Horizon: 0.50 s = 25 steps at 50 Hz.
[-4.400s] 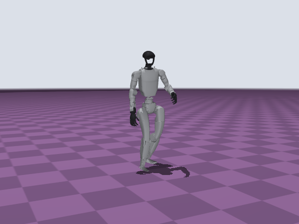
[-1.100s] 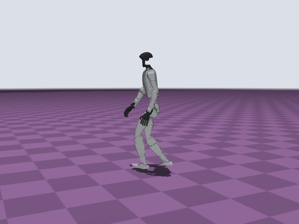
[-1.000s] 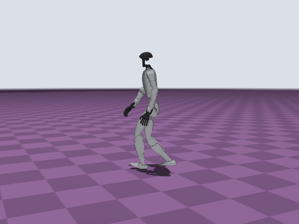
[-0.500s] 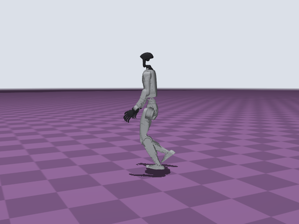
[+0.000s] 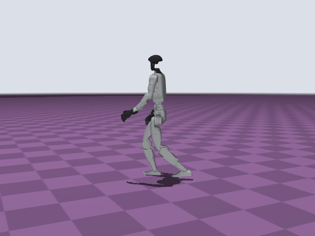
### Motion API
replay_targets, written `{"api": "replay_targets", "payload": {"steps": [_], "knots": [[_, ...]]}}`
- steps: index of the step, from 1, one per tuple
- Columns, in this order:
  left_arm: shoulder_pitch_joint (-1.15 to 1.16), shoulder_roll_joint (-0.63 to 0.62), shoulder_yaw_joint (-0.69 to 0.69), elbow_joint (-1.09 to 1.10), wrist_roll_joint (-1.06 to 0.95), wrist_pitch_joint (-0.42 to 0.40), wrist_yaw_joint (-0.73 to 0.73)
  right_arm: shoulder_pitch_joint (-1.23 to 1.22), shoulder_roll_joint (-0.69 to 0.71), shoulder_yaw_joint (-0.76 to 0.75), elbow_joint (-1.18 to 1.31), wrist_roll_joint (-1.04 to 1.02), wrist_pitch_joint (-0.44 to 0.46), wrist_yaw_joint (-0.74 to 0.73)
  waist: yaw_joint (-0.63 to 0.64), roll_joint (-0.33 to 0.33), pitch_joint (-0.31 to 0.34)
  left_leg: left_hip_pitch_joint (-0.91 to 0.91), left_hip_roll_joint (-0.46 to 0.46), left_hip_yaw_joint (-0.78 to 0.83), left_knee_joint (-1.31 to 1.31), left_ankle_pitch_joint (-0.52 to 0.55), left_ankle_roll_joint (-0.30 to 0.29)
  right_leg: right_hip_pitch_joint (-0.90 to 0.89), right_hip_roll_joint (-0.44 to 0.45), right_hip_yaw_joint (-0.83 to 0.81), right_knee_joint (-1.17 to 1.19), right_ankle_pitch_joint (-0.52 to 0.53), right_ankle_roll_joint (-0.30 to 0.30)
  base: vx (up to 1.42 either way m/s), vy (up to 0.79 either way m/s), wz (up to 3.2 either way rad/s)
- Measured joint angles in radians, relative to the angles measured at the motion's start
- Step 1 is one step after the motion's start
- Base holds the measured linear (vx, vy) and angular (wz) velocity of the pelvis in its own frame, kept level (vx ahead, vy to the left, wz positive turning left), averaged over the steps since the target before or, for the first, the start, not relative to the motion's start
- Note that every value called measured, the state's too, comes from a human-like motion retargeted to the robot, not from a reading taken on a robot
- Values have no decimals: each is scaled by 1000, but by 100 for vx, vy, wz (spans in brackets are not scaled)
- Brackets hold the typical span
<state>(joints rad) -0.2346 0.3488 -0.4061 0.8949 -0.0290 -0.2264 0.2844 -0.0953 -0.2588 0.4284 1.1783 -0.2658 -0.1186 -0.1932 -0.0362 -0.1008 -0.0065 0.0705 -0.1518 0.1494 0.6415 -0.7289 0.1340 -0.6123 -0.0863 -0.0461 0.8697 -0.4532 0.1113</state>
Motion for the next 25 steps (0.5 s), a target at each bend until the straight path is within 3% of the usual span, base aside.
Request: {"api": "replay_targets", "payload": {"steps": [5,8,11,15,18,25], "knots": [[72,-15,-9,15,3,5,-19,-13,2,-1,7,9,-1,-34,20,68,-4,-171,190,27,488,96,-44,65,98,-51,18,-41,-71,-2,-6,-9],[103,-26,-13,36,13,19,-32,-40,2,1,-2,4,2,-54,50,89,-16,-311,290,35,702,136,-21,97,146,-60,-17,-65,-103,-2,-4,-10],[131,-35,-13,64,20,30,-44,-77,3,0,-9,-2,5,-70,81,78,-23,-439,329,42,797,99,25,138,161,-45,-56,-85,-111,0,0,0],[176,-45,1,104,20,39,-60,-126,6,-4,-28,0,8,-84,114,41,-23,-580,307,58,750,20,69,201,152,-16,-99,-112,-102,0,0,0],[218,-55,20,131,16,38,-69,-156,6,-7,-49,9,5,-92,130,15,-21,-655,257,65,611,0,68,248,134,2,-118,-132,-91,0,0,0],[301,-82,59,198,5,36,-86,-199,-2,-11,-106,25,-17,-88,127,-46,-39,-734,86,59,123,96,21,325,47,24,-142,-180,-67,0,1,12]]}}
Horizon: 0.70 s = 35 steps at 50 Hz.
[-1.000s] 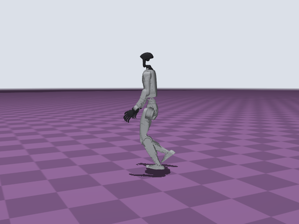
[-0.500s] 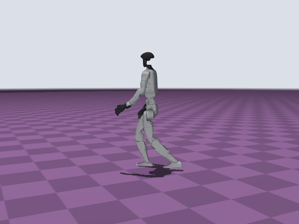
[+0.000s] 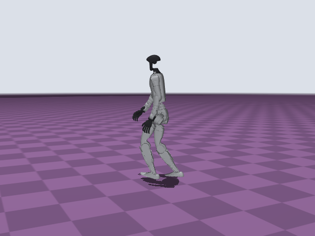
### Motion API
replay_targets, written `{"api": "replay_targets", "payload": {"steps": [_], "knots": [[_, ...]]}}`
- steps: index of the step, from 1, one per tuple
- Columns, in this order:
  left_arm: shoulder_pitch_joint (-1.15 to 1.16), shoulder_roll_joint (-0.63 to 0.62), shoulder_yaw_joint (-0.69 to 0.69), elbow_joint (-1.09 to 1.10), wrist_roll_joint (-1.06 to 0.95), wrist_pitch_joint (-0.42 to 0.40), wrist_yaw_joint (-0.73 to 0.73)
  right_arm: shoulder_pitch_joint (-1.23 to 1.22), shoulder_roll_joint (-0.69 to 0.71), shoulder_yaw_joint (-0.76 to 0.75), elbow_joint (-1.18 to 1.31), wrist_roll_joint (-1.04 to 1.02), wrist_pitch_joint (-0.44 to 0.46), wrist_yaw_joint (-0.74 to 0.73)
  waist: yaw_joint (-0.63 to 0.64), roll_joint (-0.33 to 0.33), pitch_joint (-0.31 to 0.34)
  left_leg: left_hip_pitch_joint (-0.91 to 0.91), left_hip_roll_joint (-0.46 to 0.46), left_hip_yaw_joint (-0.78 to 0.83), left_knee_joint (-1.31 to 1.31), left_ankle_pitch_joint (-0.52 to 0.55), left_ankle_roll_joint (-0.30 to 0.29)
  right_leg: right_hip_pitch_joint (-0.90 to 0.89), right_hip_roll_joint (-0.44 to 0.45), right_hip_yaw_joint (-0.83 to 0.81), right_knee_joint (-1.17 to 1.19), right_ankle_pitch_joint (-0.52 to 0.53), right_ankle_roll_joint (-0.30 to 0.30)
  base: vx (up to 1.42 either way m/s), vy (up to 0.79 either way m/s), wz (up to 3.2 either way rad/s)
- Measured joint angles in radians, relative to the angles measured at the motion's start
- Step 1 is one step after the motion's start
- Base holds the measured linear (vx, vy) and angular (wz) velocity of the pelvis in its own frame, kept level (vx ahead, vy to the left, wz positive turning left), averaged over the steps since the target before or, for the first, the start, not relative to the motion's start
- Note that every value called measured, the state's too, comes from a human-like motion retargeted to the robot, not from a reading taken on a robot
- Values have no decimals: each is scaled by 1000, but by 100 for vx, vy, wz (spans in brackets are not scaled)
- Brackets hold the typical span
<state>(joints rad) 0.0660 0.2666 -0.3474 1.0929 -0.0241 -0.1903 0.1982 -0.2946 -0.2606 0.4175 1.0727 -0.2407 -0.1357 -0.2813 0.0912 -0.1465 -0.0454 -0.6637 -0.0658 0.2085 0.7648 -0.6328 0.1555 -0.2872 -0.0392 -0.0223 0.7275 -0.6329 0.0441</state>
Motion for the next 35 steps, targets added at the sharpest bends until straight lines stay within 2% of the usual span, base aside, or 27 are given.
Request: {"api": "replay_targets", "payload": {"steps": [2,5,10,13,17,20,23,26,29,35], "knots": [[19,-5,8,10,-1,1,-4,0,-1,1,-12,-3,-3,5,-6,-14,-8,3,-46,-11,-110,30,-9,11,-26,5,20,-16,5,0,1,10],[42,-14,15,16,0,2,-6,12,-1,5,-23,-8,-6,11,-10,-26,-17,-8,-82,-24,-129,43,-10,21,-52,15,89,-45,14,0,0,0],[62,-18,18,33,8,7,-6,39,3,9,-27,-11,0,35,-21,-64,-29,27,-149,-25,-86,79,20,58,-113,44,209,-47,51,1,0,1],[53,-14,15,32,11,9,3,70,8,11,-13,-9,3,57,-33,-89,-27,70,-193,-16,-59,70,47,62,-160,59,331,28,96,0,0,0],[9,-2,14,11,10,14,19,93,10,10,9,0,8,96,-51,-126,-8,175,-254,2,-108,49,84,-7,-244,82,570,208,151,1,4,-18],[-42,13,8,-13,5,14,37,101,9,8,22,-3,11,114,-66,-126,3,261,-267,4,-156,19,97,-101,-289,87,717,268,136,0,6,-38],[-99,31,0,-35,-3,14,58,114,5,8,28,-11,9,116,-87,-111,11,359,-267,-4,-217,-8,94,-199,-320,74,778,218,92,0,6,-45],[-166,51,-2,-58,-17,16,79,124,0,5,29,-15,6,114,-107,-86,22,473,-260,-20,-318,-11,80,-287,-322,45,732,151,59,0,4,-38],[-231,72,-4,-84,-33,13,100,139,-2,0,30,-18,8,109,-129,-60,28,574,-249,-35,-411,-3,64,-351,-303,9,591,107,50,0,0,0],[-342,106,-18,-148,-44,-13,119,169,-4,-12,51,-8,16,104,-142,0,19,717,-197,-49,-557,27,30,-402,-174,-18,148,135,101,0,0,0]]}}
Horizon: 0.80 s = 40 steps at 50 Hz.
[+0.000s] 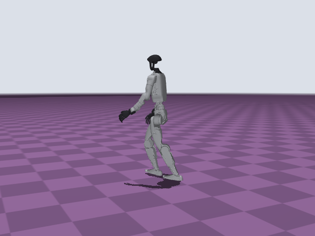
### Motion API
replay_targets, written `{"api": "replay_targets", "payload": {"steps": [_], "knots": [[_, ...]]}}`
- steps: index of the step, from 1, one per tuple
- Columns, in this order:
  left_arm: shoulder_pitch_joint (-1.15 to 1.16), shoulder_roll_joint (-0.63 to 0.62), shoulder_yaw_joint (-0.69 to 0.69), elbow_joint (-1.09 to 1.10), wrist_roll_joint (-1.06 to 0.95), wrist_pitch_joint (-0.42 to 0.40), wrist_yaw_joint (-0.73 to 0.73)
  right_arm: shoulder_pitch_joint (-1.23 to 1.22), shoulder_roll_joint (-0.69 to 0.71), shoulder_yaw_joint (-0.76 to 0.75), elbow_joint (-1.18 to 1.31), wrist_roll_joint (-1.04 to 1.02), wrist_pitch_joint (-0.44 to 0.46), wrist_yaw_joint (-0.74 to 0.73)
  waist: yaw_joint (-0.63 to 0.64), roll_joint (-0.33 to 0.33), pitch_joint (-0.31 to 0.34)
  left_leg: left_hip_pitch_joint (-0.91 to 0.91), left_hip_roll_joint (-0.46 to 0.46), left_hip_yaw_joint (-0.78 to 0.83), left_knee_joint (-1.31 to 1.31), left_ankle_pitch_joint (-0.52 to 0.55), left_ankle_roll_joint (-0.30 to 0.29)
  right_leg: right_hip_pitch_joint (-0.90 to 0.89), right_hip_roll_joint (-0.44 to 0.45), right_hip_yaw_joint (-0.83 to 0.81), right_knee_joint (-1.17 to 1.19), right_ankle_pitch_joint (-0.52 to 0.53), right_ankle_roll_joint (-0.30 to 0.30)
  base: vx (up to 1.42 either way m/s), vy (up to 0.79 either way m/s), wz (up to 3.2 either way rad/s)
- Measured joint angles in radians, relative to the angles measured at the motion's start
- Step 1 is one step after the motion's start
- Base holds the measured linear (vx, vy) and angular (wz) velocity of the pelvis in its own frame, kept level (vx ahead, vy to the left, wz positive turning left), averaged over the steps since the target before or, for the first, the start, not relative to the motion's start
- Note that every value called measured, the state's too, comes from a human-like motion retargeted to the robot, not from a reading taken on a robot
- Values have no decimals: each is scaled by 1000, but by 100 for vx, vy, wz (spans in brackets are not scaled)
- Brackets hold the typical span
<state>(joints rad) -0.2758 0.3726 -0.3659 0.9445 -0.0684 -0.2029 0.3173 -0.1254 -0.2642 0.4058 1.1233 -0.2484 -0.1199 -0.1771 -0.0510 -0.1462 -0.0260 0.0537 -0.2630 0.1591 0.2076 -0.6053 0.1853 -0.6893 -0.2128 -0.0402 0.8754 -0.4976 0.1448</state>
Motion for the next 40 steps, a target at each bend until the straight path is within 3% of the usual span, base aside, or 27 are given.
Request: {"api": "replay_targets", "payload": {"steps": [3,8,14,17,20,26,33,40], "knots": [[-16,3,-10,-29,5,-14,5,22,-1,2,11,2,2,0,-2,-8,-1,21,2,-2,47,-33,-9,-14,24,31,-65,0,19,0,0,0],[-8,-1,-22,-63,-2,-30,2,33,2,0,30,20,-3,-10,8,11,-2,13,54,-10,263,-115,-22,35,74,30,-30,26,-1,0,0,0],[77,-27,-35,-63,-1,-31,-17,15,-5,-3,29,41,-12,-59,32,73,7,-170,269,48,865,-83,-52,125,169,-31,28,-18,-75,-3,-5,7],[116,-43,-42,-35,18,-14,-39,-16,-10,1,16,35,-9,-80,64,104,-4,-326,394,63,1114,-57,-21,161,228,-53,-15,-41,-112,-3,-4,2],[152,-58,-47,8,41,2,-62,-56,-12,3,6,21,-4,-94,103,98,-15,-472,442,70,1209,-94,24,202,255,-45,-73,-53,-122,0,0,0],[248,-80,-26,107,73,14,-98,-127,-11,5,-31,14,-4,-119,152,46,-14,-660,372,101,997,-146,36,302,238,-17,-145,-73,-101,0,0,0],[355,-96,16,199,88,15,-135,-171,-13,3,-95,9,-29,-120,147,-19,-38,-714,178,123,445,-10,-17,372,139,-22,-148,-103,-65,0,3,34],[422,-103,33,227,103,23,-147,-153,-5,12,-121,-2,-30,-103,128,-61,-59,-690,82,120,389,37,0,391,57,-3,32,-112,-26,0,1,25]]}}
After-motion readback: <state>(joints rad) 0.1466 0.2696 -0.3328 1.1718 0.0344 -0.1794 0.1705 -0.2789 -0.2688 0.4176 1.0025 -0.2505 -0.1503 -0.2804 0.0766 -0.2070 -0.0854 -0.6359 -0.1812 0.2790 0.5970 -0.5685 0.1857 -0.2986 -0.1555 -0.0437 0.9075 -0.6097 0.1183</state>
